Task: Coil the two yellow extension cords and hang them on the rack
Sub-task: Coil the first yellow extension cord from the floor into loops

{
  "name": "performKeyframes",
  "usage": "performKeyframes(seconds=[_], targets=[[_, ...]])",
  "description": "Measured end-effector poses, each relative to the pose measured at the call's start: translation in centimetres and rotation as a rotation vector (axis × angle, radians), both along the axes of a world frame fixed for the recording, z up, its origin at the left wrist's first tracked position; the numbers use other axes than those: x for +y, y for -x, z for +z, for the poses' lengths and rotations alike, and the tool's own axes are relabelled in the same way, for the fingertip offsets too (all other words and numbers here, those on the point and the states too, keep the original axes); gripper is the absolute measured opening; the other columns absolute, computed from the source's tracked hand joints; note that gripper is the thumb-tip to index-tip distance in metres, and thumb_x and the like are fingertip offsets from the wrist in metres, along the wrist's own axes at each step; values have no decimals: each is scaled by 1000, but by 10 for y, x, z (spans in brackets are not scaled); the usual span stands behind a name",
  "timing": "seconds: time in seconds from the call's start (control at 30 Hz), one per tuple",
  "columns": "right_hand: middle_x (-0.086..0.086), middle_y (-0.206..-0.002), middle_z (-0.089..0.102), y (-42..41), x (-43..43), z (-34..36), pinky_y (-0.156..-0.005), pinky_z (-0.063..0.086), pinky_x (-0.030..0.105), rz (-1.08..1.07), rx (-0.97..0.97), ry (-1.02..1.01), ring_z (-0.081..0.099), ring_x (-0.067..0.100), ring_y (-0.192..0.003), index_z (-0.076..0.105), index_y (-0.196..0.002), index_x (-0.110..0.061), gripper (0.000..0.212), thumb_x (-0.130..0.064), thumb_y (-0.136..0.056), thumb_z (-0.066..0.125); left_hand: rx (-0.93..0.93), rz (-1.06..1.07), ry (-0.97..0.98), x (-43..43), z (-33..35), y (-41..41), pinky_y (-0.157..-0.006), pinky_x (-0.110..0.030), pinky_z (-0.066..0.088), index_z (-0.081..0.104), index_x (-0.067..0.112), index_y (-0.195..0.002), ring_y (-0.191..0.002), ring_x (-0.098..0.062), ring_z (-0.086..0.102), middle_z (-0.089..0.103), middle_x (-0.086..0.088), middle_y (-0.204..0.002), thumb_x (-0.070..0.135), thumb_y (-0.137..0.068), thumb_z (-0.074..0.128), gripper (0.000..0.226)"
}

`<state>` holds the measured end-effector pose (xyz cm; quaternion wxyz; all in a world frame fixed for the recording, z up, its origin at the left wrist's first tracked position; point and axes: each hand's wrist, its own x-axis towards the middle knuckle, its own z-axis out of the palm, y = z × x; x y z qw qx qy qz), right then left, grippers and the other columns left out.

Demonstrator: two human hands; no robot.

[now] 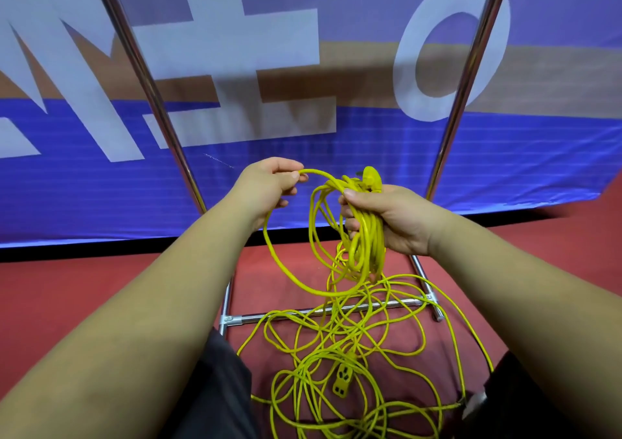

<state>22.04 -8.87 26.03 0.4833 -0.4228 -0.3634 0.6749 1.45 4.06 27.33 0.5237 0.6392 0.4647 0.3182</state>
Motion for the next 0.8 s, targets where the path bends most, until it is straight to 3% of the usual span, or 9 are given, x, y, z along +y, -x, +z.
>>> performKeyframes(seconds=[0.17, 0.33, 0.47, 0.53, 0.63, 0.73, 0.8], targets=[[7, -78, 51, -4, 0, 3, -54, 45, 29, -87, 1, -2, 47, 16, -58, 60, -98, -9, 11, -18, -102, 66, 394, -65, -187, 3, -11, 6, -68, -32, 53, 73, 23, -93, -88, -21, 73, 77, -2, -92, 28, -96, 68, 7], [8, -77, 53, -5, 3, 6, -52, 45, 31, -149, -11, 10, 47, 18, -57, 60, -98, -6, 8, -12, -104, 60, 442, -95, -36, -3, -13, -3, -71, -38, 60, 67, 13, -102, -85, -22, 75, 75, -4, -101, 18, -99, 54, 14], [5, -74, 51, -8, 6, 7, -49, 41, 29, -206, 21, 27, 45, 16, -53, 61, -103, -4, 11, -14, -104, 55, 1011, -303, 107, -1, -31, 13, -86, -44, 64, 70, 8, -117, -96, -27, 77, 77, -10, -110, 16, -99, 58, 23], [3, -72, 50, -9, 6, 12, -46, 38, 27, -231, 75, 30, 42, 14, -49, 58, -101, -7, 11, -14, -104, 51, 1185, -545, 120, -2, -44, 17, -88, -41, 62, 59, 15, -141, -108, -25, 72, 70, -5, -131, 16, -99, 61, 42], [-3, -65, 46, -11, 4, 20, -43, 37, 25, -258, 152, 7, 38, 10, -45, 56, -96, -11, 13, -17, -105, 48, 1110, -850, 96, -14, -64, 10, -108, -38, 47, 32, 35, -160, -135, -18, 52, 45, 11, -158, 19, -100, 65, 70], [-7, -61, 44, -15, 3, 26, -44, 37, 24, -298, 206, -24, 38, 9, -44, 59, -91, -14, 21, -31, -105, 59, 892, -925, 81, -31, -82, -3, -120, -37, 36, 47, 49, -149, -140, -11, 50, 52, 15, -153, 37, -97, 70, 58], [-7, -61, 45, -18, 3, 29, -45, 39, 23, -323, 205, -44, 40, 8, -45, 61, -91, -14, 25, -35, -105, 61, 836, -953, 132, -44, -84, -7, -114, -21, 36, 63, 50, -132, -122, 7, 56, 63, 30, -131, 50, -99, 64, 33]])
